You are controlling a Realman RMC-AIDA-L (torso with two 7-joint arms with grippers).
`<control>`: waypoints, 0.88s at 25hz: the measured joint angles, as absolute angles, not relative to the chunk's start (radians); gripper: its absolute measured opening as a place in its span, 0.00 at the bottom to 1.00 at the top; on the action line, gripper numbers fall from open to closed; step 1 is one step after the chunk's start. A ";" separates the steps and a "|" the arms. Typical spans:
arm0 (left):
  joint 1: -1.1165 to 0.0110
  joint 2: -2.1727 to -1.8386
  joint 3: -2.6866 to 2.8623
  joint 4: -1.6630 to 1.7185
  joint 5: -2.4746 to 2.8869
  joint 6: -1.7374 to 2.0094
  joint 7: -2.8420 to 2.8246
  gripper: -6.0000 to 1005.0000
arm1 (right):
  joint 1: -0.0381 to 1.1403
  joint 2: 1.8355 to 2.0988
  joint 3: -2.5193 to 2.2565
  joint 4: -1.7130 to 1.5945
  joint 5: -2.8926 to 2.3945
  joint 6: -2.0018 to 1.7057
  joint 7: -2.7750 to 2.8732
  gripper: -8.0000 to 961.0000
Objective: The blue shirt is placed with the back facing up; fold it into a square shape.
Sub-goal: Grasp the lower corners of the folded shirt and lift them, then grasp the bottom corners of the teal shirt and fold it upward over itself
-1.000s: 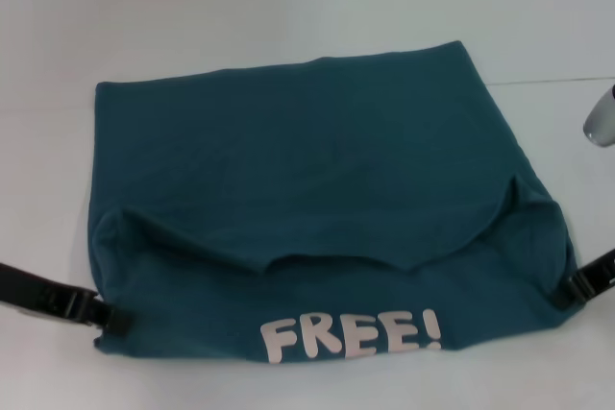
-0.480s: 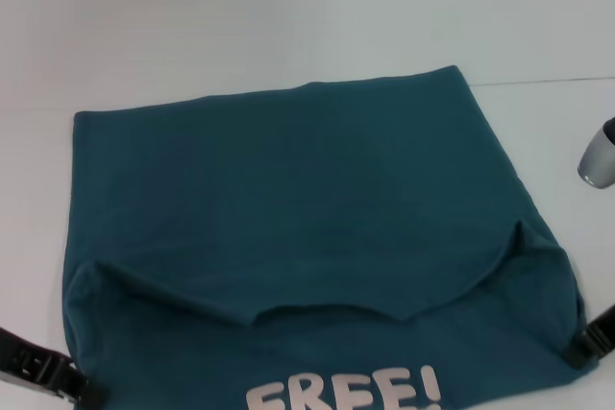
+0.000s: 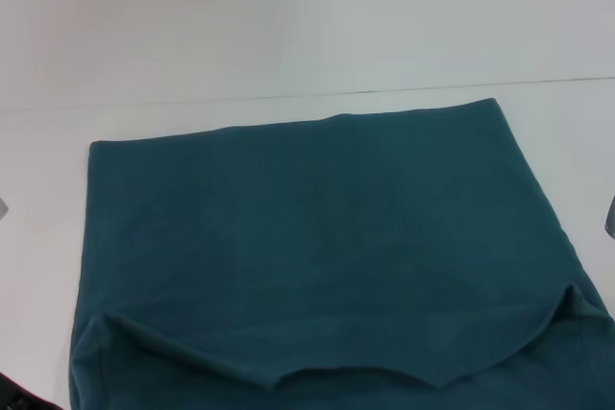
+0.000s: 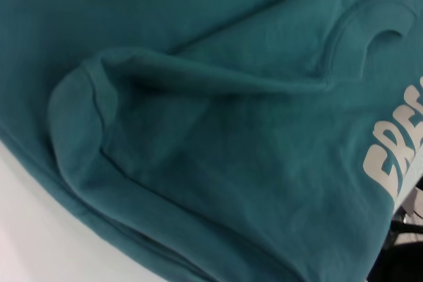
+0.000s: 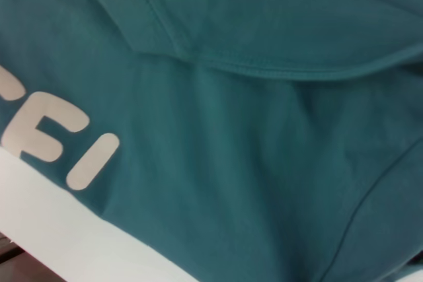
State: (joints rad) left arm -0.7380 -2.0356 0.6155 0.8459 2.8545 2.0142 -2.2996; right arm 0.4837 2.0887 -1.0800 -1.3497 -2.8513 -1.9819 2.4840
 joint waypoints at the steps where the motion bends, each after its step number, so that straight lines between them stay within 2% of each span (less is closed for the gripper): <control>1: -0.739 -2.036 0.614 0.844 2.854 2.021 -2.299 0.08 | 0.482 2.088 -1.079 -1.353 -2.852 -1.982 2.483 0.10; 13: -0.751 -1.991 0.409 0.838 2.813 2.068 -2.256 0.08 | 0.487 2.085 -0.907 -1.479 -2.766 -1.946 2.407 0.11; 15: -0.753 -1.980 0.366 0.831 2.788 2.070 -2.257 0.08 | 0.491 2.085 -0.871 -1.498 -2.745 -1.921 2.397 0.12; 16: -0.757 -1.965 0.286 0.825 2.743 2.067 -2.257 0.08 | 0.498 2.077 -0.816 -1.509 -2.665 -1.860 2.383 0.12; 22: -0.753 -1.961 0.238 0.825 2.659 2.009 -2.260 0.08 | 0.493 2.085 -0.780 -1.505 -2.585 -1.746 2.370 0.12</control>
State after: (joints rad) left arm -0.7527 -1.9612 0.2382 0.8246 2.6592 2.0087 -2.2596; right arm 0.4925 2.0848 -0.7798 -1.5046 -2.5849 -1.7459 2.3700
